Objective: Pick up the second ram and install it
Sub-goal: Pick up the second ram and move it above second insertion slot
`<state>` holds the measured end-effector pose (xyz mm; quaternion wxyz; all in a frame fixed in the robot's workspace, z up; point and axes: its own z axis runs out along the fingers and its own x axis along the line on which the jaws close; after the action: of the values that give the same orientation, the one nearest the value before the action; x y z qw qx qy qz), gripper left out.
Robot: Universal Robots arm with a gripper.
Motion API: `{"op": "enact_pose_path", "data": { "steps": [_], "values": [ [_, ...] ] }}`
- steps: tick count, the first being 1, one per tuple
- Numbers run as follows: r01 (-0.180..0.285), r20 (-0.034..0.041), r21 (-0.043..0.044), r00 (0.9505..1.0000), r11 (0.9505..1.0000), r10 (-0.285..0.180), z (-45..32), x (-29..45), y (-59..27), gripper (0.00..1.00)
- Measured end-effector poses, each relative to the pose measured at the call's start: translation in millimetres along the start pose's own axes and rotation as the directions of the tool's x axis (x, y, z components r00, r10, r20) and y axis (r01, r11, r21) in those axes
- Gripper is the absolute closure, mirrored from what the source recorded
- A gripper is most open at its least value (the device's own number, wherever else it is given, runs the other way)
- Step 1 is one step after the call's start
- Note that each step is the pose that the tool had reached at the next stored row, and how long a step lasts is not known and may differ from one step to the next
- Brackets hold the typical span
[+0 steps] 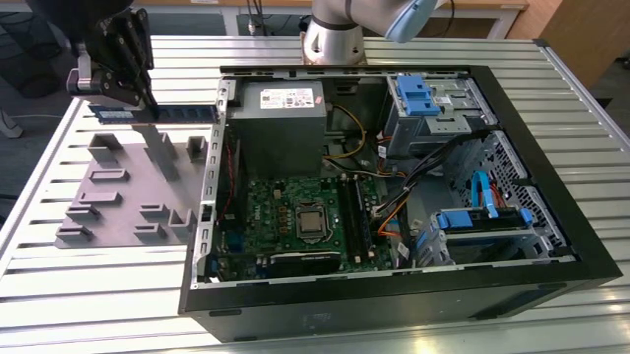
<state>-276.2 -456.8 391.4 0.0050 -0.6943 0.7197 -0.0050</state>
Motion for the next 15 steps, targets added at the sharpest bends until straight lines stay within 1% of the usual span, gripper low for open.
{"op": "enact_pose_path", "data": {
  "steps": [6, 15],
  "values": [
    [0.0, 0.0, 0.0, 1.0, 1.0, 0.0, 0.1, -0.2, -5.7, 0.86],
    [0.0, 0.0, -0.0001, 1.0, 1.0, 0.0, 0.2, -0.6, -16.5, 0.86]
  ]
}}
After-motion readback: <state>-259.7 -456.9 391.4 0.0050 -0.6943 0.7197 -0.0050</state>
